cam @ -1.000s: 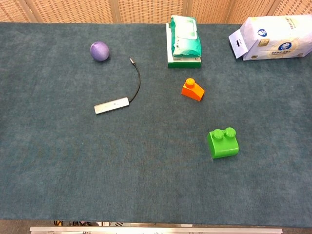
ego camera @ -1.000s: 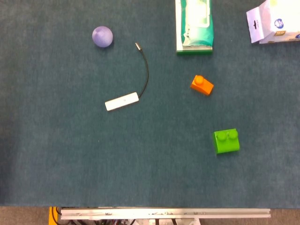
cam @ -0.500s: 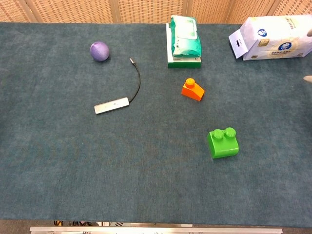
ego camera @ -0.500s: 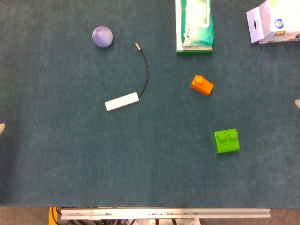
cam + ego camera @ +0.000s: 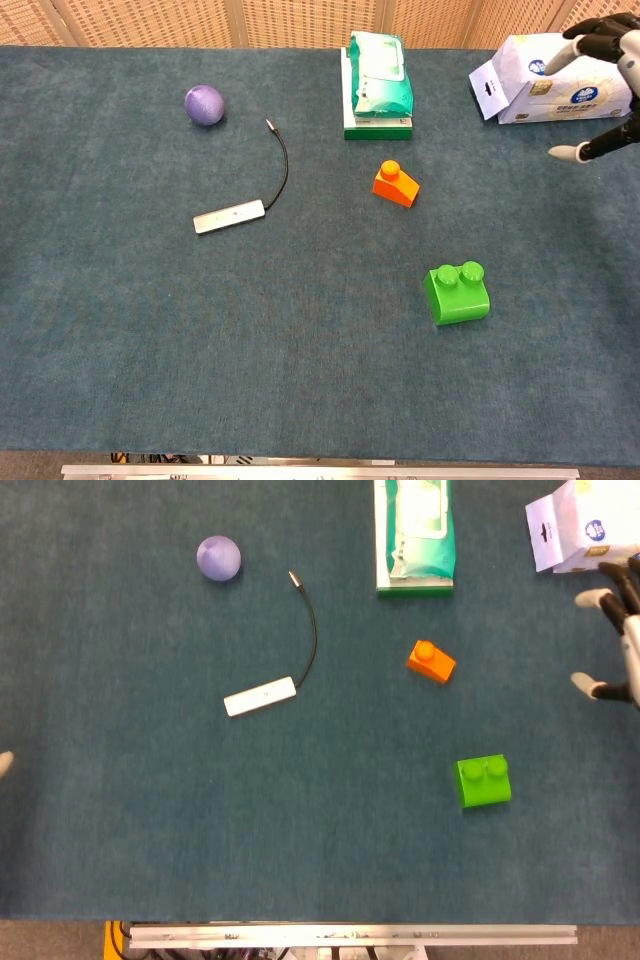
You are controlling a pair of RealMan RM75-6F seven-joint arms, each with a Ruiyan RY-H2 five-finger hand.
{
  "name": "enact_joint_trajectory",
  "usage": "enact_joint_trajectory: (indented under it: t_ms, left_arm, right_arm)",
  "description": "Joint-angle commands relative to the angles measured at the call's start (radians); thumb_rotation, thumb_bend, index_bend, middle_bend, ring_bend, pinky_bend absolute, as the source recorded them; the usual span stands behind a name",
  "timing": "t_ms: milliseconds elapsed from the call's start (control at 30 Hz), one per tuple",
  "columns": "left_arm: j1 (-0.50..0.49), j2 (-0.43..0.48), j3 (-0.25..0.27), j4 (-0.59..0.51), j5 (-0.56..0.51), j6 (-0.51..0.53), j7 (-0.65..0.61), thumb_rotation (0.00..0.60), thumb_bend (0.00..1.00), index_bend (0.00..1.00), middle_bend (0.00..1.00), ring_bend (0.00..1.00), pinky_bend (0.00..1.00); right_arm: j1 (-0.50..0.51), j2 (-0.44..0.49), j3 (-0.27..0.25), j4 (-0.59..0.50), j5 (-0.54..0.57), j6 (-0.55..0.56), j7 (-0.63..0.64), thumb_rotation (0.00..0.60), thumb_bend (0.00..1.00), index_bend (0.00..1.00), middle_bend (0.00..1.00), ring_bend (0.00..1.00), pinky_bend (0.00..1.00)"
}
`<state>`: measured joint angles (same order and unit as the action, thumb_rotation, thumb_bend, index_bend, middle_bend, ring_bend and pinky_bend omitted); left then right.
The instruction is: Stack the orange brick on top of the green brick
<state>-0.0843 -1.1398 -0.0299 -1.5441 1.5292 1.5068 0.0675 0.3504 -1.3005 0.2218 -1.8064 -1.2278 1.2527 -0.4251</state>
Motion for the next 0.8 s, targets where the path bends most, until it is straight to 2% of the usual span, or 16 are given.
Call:
enact_joint_trajectory:
  t_ms: [33, 300, 800]
  left_arm:
    - [0.003, 0.004, 0.003, 0.006, 0.007, 0.008, -0.002, 0.600, 0.00, 0.56, 0.46, 0.44, 0.54]
    - [0.014, 0.014, 0.011, 0.037, 0.008, 0.015, -0.014, 0.600, 0.00, 0.57, 0.46, 0.44, 0.54]
    - [0.028, 0.012, 0.025, 0.094, -0.001, 0.002, -0.069, 0.600, 0.00, 0.57, 0.46, 0.44, 0.54]
  right_arm:
    - [0.055, -0.050, 0.032, -0.012, 0.092, -0.030, -0.086, 0.600, 0.00, 0.33, 0.20, 0.06, 0.04]
    - [0.138, -0.125, 0.043, 0.015, 0.192, -0.058, -0.193, 0.600, 0.00, 0.33, 0.20, 0.06, 0.04]
    - [0.235, -0.173, -0.025, 0.087, 0.184, -0.144, -0.244, 0.600, 0.00, 0.34, 0.20, 0.06, 0.04]
